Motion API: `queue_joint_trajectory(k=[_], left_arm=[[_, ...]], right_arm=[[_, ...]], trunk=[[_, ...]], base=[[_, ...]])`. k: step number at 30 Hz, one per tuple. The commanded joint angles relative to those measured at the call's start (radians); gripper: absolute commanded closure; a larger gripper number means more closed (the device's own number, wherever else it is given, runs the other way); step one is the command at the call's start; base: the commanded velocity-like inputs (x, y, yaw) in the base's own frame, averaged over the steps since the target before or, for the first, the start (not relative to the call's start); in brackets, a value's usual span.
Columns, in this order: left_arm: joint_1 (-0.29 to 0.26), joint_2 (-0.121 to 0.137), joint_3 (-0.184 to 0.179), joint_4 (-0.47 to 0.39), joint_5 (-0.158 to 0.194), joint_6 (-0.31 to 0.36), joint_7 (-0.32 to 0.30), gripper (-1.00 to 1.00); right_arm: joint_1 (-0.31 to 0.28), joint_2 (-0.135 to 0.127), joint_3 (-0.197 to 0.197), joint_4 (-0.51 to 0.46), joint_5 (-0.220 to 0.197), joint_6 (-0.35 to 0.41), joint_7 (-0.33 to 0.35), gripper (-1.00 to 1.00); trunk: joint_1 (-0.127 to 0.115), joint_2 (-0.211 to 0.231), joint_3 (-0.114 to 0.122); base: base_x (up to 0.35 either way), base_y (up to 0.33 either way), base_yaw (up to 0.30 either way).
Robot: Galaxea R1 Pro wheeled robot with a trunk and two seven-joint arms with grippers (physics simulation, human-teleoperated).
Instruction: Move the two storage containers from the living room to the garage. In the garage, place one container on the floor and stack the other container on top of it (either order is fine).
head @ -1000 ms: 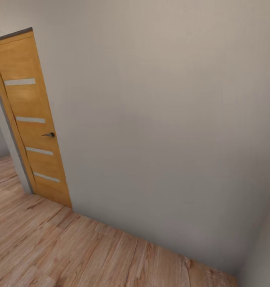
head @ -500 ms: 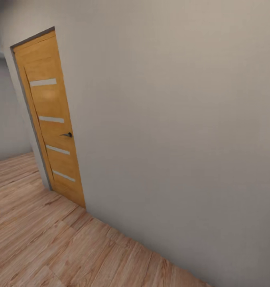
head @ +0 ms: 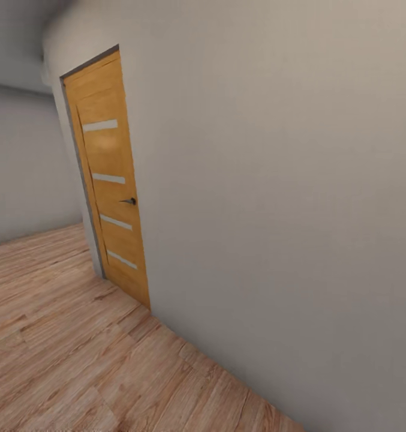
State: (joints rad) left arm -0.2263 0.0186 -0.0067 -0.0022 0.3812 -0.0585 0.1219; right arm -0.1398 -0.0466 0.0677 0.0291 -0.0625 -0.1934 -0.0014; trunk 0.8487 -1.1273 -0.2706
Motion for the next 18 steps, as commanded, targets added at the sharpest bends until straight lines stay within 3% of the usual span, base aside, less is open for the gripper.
queue_joint_trajectory(k=[1,18], left_arm=[[-0.001,0.000,-0.001,0.001,0.004,-0.003,0.002,-1.00],[-0.001,0.001,-0.001,0.001,0.005,-0.002,0.002,-1.00]], right_arm=[[-0.001,0.000,0.007,0.003,-0.006,-0.006,0.000,-1.00],[-0.001,0.001,0.009,0.003,-0.007,-0.005,0.000,-1.00]], trunk=[[0.000,-0.001,-0.001],[0.000,-0.001,-0.001]], base=[[0.000,0.000,0.269],[0.021,0.000,0.269]])
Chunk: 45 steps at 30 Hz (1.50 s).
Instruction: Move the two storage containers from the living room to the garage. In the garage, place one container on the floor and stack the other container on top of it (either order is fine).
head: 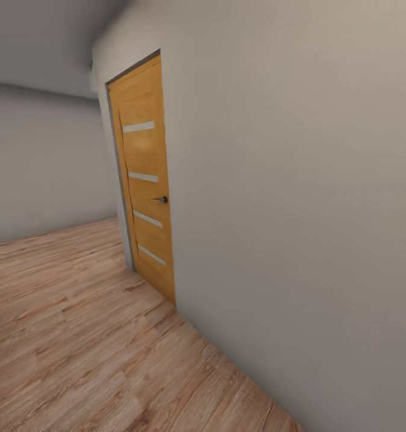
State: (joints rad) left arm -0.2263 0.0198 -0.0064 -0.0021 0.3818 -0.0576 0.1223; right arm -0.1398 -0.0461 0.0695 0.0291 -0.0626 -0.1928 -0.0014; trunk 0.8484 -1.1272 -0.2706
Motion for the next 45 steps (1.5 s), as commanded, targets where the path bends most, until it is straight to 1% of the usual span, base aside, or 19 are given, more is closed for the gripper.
queue_joint_trajectory(k=[1,16,45], left_arm=[[-0.001,0.000,-0.001,0.001,0.005,-0.003,0.002,-1.00],[-0.001,0.002,-0.001,0.001,0.005,-0.002,0.001,-1.00],[-0.001,0.002,-0.001,0.001,0.005,-0.002,0.001,-1.00]], right_arm=[[-0.001,0.000,0.007,0.003,-0.006,-0.006,0.000,-1.00],[-0.001,0.000,0.009,0.003,-0.006,-0.006,0.000,-1.00],[-0.001,-0.001,0.010,0.003,-0.006,-0.006,0.000,-1.00]], trunk=[[0.000,-0.001,-0.001],[0.000,-0.001,-0.001],[0.000,-0.001,-0.001]], base=[[0.102,0.000,0.269],[0.138,0.000,0.269],[0.187,0.000,0.269]])
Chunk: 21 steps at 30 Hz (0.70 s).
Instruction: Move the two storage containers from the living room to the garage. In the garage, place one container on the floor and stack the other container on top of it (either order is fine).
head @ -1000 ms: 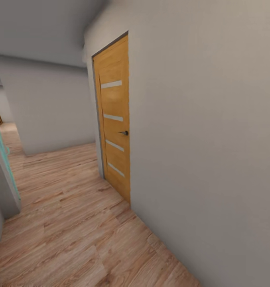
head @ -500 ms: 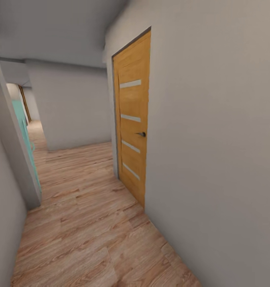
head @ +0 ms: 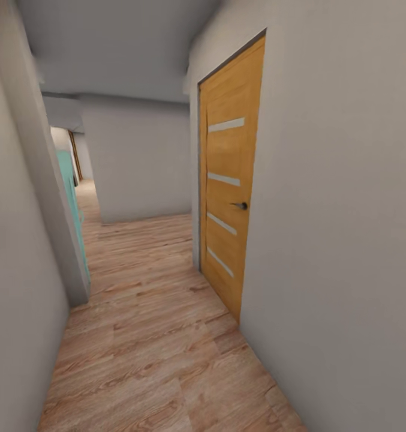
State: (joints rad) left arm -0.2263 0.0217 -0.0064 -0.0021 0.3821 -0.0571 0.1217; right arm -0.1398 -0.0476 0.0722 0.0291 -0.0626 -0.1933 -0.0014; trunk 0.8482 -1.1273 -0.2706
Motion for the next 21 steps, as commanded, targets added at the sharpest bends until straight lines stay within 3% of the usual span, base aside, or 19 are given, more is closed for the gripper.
queue_joint_trajectory(k=[1,21], left_arm=[[-0.001,0.000,-0.001,0.001,0.004,-0.003,0.002,-1.00],[-0.001,0.000,-0.001,0.001,0.004,-0.003,0.002,-1.00]], right_arm=[[-0.001,0.000,0.008,0.003,-0.006,-0.006,0.000,-1.00],[-0.001,0.000,0.006,0.003,-0.006,-0.006,0.000,-1.00]], trunk=[[0.001,-0.001,-0.001],[0.001,-0.001,-0.001]], base=[[0.215,0.000,0.269],[0.234,0.000,0.269]])
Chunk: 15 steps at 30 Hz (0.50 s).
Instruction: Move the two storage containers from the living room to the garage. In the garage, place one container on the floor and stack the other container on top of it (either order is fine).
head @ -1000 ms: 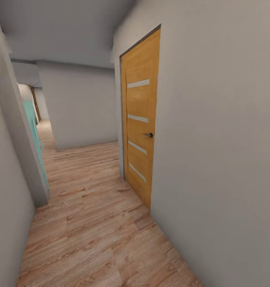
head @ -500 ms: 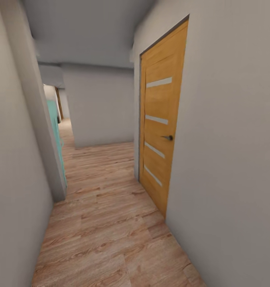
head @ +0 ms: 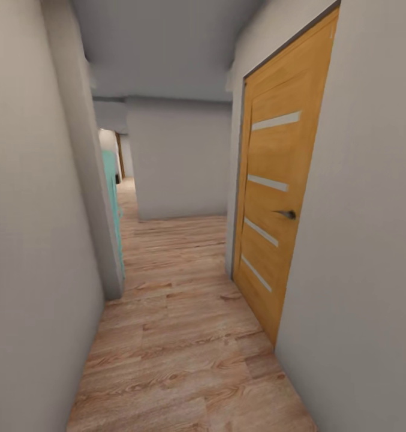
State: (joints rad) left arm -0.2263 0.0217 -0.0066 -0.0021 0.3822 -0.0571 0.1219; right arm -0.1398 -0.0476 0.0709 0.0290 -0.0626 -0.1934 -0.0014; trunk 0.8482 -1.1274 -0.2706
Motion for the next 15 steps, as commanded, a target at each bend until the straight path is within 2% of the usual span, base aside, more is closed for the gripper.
queue_joint_trajectory(k=[1,15], left_arm=[[-0.001,0.000,-0.001,0.001,0.004,-0.003,0.001,-1.00],[-0.001,-0.001,-0.001,0.001,0.004,-0.003,0.001,-1.00]], right_arm=[[-0.001,0.000,0.007,0.003,-0.006,-0.006,0.000,-1.00],[-0.001,0.001,0.002,0.003,-0.008,-0.005,0.000,-1.00]], trunk=[[0.001,-0.001,-0.001],[0.001,-0.001,-0.001]], base=[[0.251,0.000,0.269],[0.270,0.000,0.267]])
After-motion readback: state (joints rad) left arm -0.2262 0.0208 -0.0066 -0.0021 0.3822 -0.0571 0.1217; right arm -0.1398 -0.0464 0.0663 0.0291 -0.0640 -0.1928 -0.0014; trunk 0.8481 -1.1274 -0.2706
